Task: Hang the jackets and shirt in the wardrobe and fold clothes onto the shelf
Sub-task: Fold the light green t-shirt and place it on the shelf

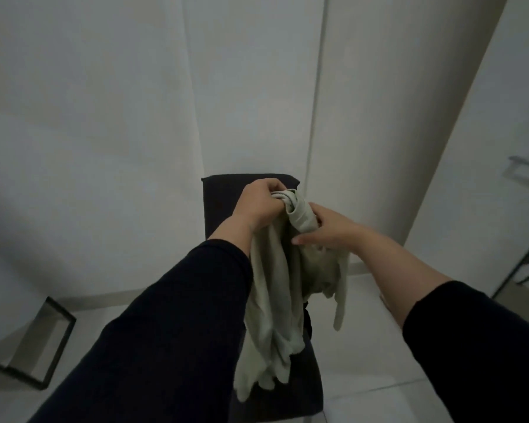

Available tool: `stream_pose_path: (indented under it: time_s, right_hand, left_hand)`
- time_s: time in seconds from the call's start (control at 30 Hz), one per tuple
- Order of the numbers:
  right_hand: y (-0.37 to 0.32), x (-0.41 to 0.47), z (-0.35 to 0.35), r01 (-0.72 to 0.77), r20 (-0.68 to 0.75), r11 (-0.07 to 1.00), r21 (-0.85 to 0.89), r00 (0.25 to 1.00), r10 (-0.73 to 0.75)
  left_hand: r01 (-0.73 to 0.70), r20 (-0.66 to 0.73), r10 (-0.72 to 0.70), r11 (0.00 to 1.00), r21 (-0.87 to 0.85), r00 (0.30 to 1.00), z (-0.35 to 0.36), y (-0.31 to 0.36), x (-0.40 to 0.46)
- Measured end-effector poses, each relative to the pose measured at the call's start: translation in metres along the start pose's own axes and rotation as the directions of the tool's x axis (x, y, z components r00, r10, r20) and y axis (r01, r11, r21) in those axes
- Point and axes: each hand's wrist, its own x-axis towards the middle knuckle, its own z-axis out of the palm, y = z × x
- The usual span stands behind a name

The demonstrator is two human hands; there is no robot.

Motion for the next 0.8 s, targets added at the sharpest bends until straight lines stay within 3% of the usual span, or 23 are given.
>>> stream_pose_path:
  time_s: [0.07,0.13,0.23,0.3,0.4,0.53,0.7,0.77,0.8]
  right_hand:
    - [0.006,-0.002,-0.012,-0.020,-0.223,0.981,-0.194,0.974,-0.024]
    - [0.009,-0.001,-0.027,-0.062,-0.396,0.974,-0.218,0.918,-0.030]
    - [0.001,-0.004,-0.039,-0.058,-0.498,0.979,-0.194,0.866,-0.048]
    - [-0.005,-0.003,-0.037,-0.045,-0.531,0.992,-0.119,0.847,-0.025]
    - [-0.010,-0.003,-0.025,0.024,-0.470,0.982,0.185,0.880,0.067]
    - [-0.010,-0.006,-0.012,0.048,-0.233,0.850,0.525,0.968,0.090]
    - [-0.013,-0.013,-0.013,0.014,-0.122,0.873,0.488,0.991,0.052]
    - [-0.008,-0.013,-0.013,0.011,-0.147,0.919,0.394,0.988,0.052]
    - [-0.006,-0.014,-0.012,0.000,-0.137,0.949,0.315,0.990,0.046]
  left_hand:
    - [0.004,0.013,-0.004,1.000,0.019,1.000,-0.002,0.001,-0.002]
    - [0.030,0.063,-0.032,0.999,0.037,0.998,-0.004,0.002,-0.005]
    - [0.137,0.218,-0.139,0.990,0.024,0.966,0.003,0.012,-0.012]
    - [0.214,0.229,-0.204,0.977,-0.015,0.952,0.009,0.020,-0.010]
    - [0.325,0.164,-0.307,0.941,-0.097,0.938,0.015,0.029,-0.004]
    - [0.441,-0.008,-0.460,0.856,-0.271,0.888,0.010,0.047,0.003]
    - [0.459,-0.063,-0.547,0.755,-0.468,0.835,0.006,0.059,0.014]
    - [0.494,-0.065,-0.600,0.711,-0.501,0.797,0.004,0.067,0.020]
    - [0.466,-0.144,-0.599,0.732,-0.496,0.788,0.004,0.067,0.016]
